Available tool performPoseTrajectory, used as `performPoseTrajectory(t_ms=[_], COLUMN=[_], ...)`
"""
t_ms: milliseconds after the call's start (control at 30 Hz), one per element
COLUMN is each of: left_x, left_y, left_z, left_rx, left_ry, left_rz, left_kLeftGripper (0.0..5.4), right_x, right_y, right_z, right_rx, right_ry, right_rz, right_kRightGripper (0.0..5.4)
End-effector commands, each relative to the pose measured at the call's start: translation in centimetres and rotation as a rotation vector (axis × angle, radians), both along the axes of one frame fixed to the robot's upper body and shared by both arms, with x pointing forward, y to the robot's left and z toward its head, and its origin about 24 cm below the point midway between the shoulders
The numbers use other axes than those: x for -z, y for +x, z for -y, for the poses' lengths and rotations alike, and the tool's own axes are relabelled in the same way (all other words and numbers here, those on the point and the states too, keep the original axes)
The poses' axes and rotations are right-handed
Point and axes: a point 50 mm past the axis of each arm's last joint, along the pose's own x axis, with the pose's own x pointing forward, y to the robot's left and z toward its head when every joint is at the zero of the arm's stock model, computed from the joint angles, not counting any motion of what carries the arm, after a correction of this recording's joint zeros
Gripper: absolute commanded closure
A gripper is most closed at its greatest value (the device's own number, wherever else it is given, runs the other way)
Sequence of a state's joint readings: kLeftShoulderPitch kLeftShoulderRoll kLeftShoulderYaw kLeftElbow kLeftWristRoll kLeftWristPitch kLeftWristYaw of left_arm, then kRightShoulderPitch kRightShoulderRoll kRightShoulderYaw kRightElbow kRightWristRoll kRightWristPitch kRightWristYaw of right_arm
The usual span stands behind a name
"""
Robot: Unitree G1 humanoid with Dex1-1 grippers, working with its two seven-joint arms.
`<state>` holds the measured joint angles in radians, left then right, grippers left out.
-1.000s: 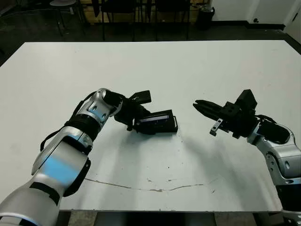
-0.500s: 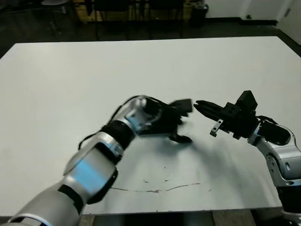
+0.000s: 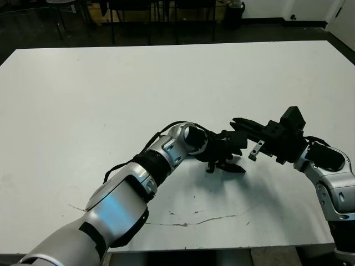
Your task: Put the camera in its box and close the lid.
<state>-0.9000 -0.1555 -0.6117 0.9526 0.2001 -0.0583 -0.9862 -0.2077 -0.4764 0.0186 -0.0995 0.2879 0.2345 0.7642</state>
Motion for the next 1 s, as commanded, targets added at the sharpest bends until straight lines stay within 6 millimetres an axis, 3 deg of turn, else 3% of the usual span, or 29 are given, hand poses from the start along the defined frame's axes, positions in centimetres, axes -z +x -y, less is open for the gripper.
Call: performPoseTrajectory(t_ms=[33, 167, 233, 533, 633, 800, 1000], left_x=[4.7, 4.5, 4.4, 3.6, 3.0, 0.9, -2.2], left_y=[-0.8, -0.8, -0.8, -1.0, -1.2, -1.9, -3.3], left_z=[-3.3, -3.2, -3.1, -2.9, -3.2, -4.0, -5.5], left_rx=[-0.077, -0.068, -0.058, -0.033, -0.034, -0.066, -0.058], left_ry=[0.223, 0.221, 0.223, 0.189, 0.126, 0.039, -0.124], left_rz=[-0.081, -0.085, -0.064, -0.038, -0.059, -0.168, -0.203], left_kLeftGripper=[4.58, 5.35, 5.38, 4.17, 4.36, 5.32, 5.38], right_x=[0.1, 0.0, 0.0, -0.6, -1.2, -2.2, -2.5], right_y=[0.1, 0.2, 0.2, 0.4, 0.7, 1.2, 1.6], right_z=[0.2, 0.3, 0.3, 0.8, 1.2, 2.1, 2.8], right_rx=[0.008, 0.013, 0.016, 0.041, 0.06, 0.106, 0.162], right_ry=[-0.01, 0.01, 0.006, 0.022, 0.03, 0.07, 0.067], right_rz=[-0.004, -0.006, -0.003, 0.0, 0.028, 0.062, 0.085], right_kRightGripper=[5.4, 5.4, 5.4, 5.4, 5.4, 5.4, 5.4])
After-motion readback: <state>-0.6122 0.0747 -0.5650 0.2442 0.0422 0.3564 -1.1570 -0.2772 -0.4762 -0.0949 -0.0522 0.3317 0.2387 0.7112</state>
